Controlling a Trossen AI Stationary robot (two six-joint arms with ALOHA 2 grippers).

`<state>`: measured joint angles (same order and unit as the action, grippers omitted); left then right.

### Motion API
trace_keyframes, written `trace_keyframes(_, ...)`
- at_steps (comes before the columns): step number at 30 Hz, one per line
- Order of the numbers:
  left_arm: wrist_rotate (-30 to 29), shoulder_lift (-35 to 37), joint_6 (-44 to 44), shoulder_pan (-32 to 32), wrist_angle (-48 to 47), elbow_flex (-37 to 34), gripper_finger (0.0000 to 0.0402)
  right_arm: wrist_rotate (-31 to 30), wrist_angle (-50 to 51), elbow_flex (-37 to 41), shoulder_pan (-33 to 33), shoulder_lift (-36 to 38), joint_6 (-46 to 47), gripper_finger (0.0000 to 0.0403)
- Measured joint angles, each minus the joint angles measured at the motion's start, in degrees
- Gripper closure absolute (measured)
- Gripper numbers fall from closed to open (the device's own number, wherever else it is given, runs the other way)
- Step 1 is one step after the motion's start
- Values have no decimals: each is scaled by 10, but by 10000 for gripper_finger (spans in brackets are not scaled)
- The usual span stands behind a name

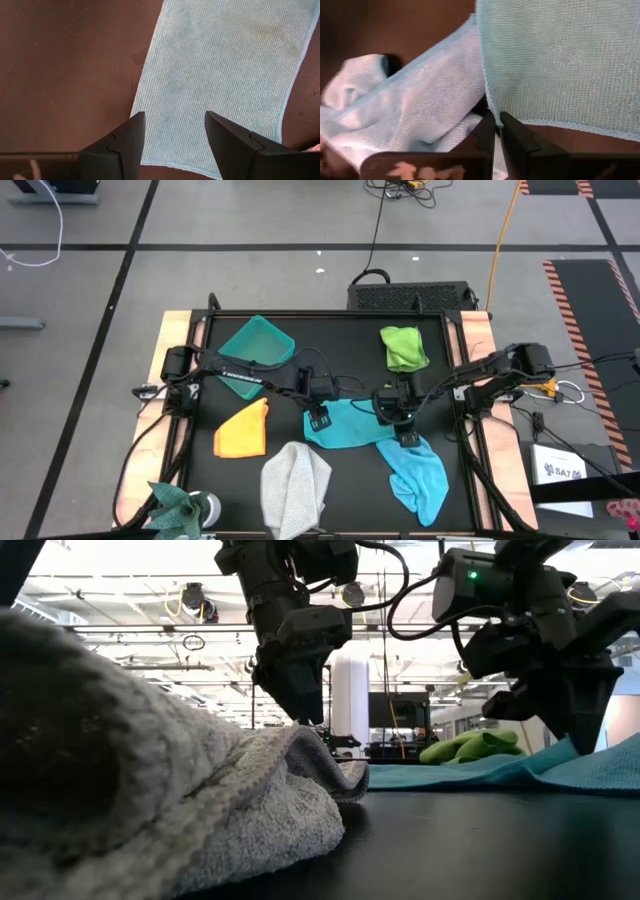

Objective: Fold microfiber towels
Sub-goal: Fold the top blue microfiber towel

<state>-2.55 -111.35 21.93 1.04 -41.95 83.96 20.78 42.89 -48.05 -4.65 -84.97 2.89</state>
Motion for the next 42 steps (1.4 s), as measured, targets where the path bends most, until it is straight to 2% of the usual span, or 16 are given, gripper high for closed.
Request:
trace_keyframes(3,0,0,0,0,0,0,192,-25,0,0,-5,0,14,388)
trace_keyframes(7,0,0,-1,0,0,0,192,-28,0,0,-7,0,13,373)
trace_keyframes(14,0,0,-1,0,0,0,192,-63,28,0,-7,0,11,315)
trace_keyframes(19,0,0,-1,0,0,0,192,-109,109,-7,-17,10,16,274)
trace_keyframes(24,0,0,3,0,1,0,192,-153,114,-14,-22,44,46,258)
trace_keyframes(28,1,0,13,-1,1,0,192,-165,38,-15,-10,71,77,283)
trace_keyframes(32,1,0,14,-3,2,0,192,-161,-25,-16,0,70,79,347)
trace_keyframes(35,1,0,15,-3,2,0,193,-131,-61,-7,6,51,65,393)
trace_keyframes(42,1,0,16,-3,1,0,193,-103,-127,26,7,-10,50,402)
